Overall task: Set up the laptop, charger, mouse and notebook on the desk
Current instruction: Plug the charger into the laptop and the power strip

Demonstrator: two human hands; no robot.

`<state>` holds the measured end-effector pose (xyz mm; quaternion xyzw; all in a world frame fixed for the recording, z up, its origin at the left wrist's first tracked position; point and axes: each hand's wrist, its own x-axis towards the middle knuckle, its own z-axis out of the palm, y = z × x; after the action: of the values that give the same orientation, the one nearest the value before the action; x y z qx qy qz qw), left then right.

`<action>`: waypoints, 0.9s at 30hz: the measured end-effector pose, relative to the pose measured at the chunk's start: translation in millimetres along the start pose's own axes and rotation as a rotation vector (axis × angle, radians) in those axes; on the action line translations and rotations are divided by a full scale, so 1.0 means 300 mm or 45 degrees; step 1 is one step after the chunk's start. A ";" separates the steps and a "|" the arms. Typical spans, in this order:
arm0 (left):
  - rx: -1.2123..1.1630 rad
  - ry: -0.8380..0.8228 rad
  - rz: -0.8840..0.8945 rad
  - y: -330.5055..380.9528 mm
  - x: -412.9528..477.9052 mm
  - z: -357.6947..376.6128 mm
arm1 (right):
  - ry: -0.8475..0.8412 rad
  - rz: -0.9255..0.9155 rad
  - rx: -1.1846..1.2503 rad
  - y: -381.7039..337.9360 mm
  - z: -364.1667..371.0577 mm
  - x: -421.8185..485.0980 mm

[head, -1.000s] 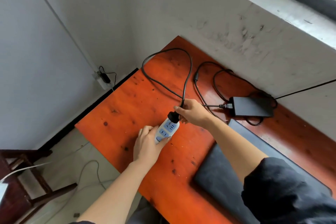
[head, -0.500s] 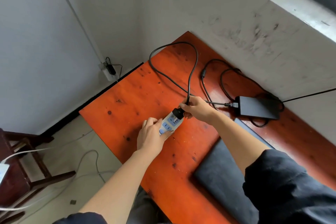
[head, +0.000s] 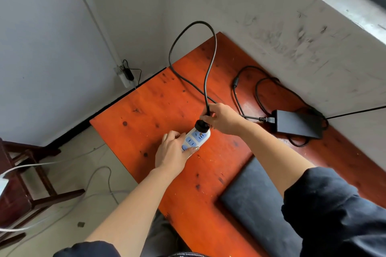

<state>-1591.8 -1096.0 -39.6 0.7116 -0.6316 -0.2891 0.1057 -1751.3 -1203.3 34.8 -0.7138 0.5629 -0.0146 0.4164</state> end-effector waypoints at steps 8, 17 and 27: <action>0.012 -0.006 -0.019 0.012 -0.006 -0.010 | -0.017 -0.122 -0.174 -0.005 0.007 -0.020; 0.020 -0.010 -0.029 0.015 -0.013 -0.016 | -0.017 -0.262 -0.413 -0.043 0.044 -0.050; -0.011 0.002 -0.026 0.016 -0.013 -0.013 | -0.169 -0.231 -0.553 -0.044 0.012 -0.051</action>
<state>-1593.8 -1094.0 -32.8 0.7178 -0.6229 -0.2922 0.1064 -1744.7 -1188.3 47.3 -0.8337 0.4578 0.1165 0.2861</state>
